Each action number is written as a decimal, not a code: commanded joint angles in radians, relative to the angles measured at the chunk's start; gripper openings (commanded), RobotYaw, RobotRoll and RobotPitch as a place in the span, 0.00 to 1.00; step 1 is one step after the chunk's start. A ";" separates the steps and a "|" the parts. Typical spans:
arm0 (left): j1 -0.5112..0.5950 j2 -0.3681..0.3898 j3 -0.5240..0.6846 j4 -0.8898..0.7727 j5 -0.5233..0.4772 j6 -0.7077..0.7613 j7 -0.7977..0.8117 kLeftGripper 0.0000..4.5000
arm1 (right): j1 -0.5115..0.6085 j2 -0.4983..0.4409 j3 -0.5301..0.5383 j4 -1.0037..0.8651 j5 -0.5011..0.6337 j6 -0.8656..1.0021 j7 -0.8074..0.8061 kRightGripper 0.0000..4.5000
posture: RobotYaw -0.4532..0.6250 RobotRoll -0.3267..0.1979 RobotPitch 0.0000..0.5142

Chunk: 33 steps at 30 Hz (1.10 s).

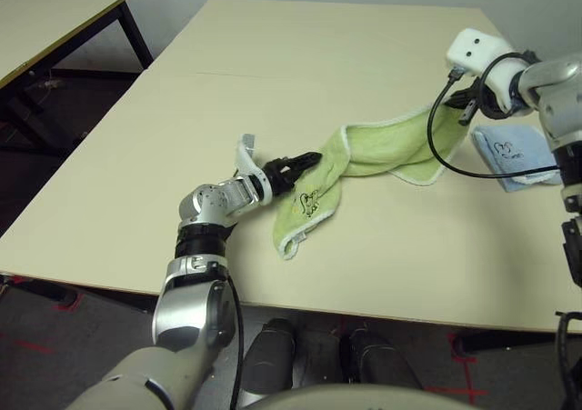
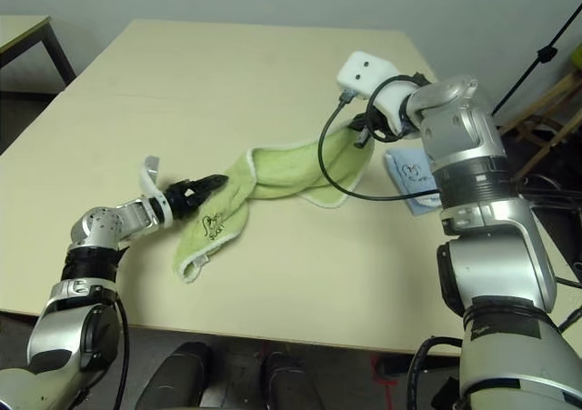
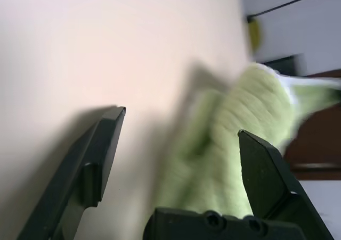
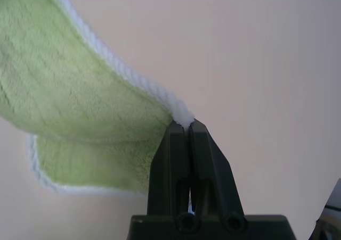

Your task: Fold the towel and set it aside.

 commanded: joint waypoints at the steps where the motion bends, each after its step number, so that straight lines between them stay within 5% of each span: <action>1: -0.004 0.070 -0.089 -0.076 0.124 -0.142 -0.032 0.99 | -0.017 0.018 -0.003 0.030 -0.002 -0.027 -0.035 0.00 | 0.55 0.62 0.31; 4: -0.011 0.135 -0.164 -0.221 0.182 -0.204 -0.082 0.99 | -0.032 0.040 -0.016 0.061 0.003 -0.051 -0.087 0.00 | 0.55 0.62 0.32; 9: 0.021 0.232 -0.338 -0.601 0.164 -0.068 -0.217 0.99 | -0.059 0.063 -0.021 0.125 0.001 -0.084 -0.155 0.00 | 0.57 0.62 0.33; 14: 0.049 0.233 -0.502 -0.790 0.161 0.022 -0.270 0.99 | -0.080 0.076 -0.013 0.167 0.001 -0.106 -0.167 0.00 | 0.57 0.62 0.33; 19: 0.064 0.190 -0.616 -0.773 0.211 0.011 -0.274 0.99 | -0.087 0.078 -0.011 0.170 0.000 -0.108 -0.161 0.00 | 0.56 0.62 0.33; 33: 0.057 0.231 -0.775 -0.550 0.473 -0.163 -0.294 0.99 | -0.058 0.039 -0.014 0.084 0.005 -0.071 -0.118 0.00 | 0.53 0.62 0.32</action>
